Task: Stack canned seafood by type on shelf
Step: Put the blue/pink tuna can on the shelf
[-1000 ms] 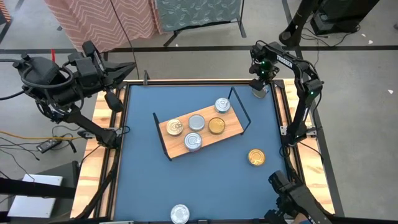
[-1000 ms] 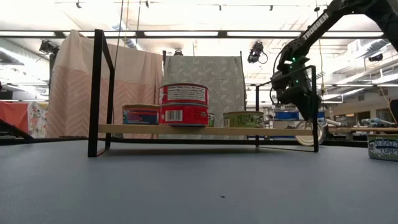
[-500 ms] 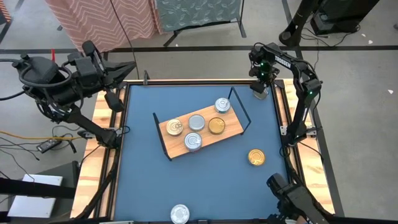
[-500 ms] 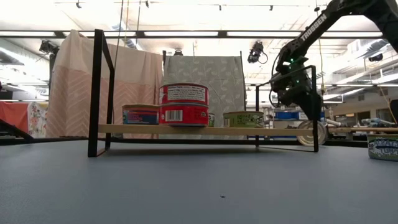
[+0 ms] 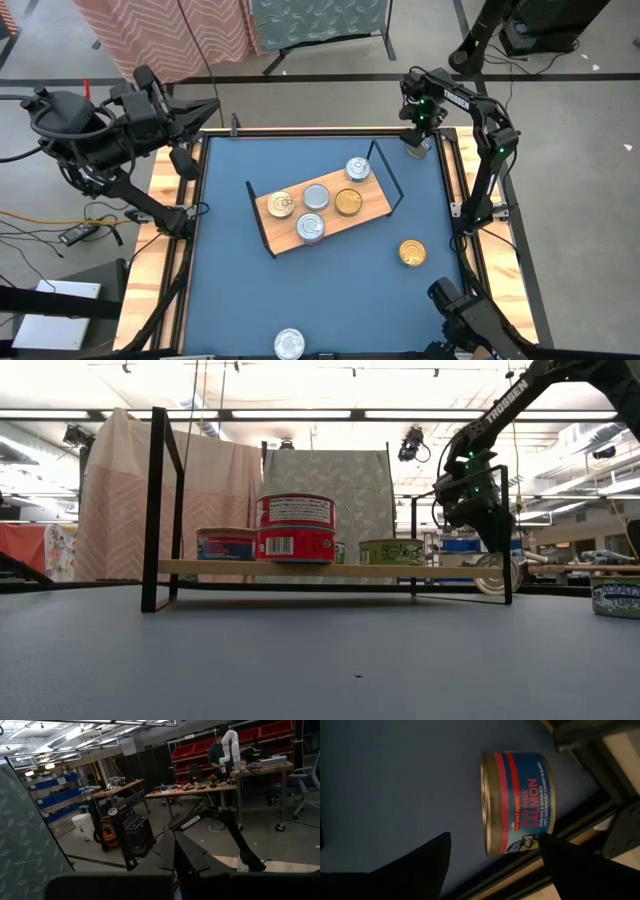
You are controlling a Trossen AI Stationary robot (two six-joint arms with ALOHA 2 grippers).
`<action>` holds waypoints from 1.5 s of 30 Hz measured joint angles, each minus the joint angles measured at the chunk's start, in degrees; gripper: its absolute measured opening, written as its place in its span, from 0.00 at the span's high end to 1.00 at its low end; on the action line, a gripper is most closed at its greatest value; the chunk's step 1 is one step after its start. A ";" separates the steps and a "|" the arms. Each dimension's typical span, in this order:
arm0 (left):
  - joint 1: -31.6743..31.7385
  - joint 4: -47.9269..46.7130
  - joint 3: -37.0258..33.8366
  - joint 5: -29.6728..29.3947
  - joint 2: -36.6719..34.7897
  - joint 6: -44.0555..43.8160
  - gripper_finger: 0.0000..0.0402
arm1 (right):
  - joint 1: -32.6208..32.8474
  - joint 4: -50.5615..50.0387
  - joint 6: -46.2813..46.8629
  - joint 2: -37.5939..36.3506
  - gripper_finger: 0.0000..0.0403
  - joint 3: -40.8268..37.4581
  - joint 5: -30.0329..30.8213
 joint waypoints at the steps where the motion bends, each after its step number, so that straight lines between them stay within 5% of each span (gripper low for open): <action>1: 0.00 0.02 0.00 0.00 0.14 0.00 0.99 | 0.08 -0.32 0.01 0.02 0.22 0.00 0.25; 18: 0.00 0.33 0.00 0.04 0.31 0.26 0.99 | 2.73 -2.86 -0.44 0.28 0.08 -0.18 5.68; 35: 0.00 0.72 -0.02 0.07 0.31 0.49 0.99 | 5.97 -3.32 -0.26 -4.42 0.09 -0.24 7.35; 45: 0.00 0.73 -0.02 2.09 0.31 0.25 0.98 | 1.53 2.38 1.07 -4.44 0.10 -1.14 4.22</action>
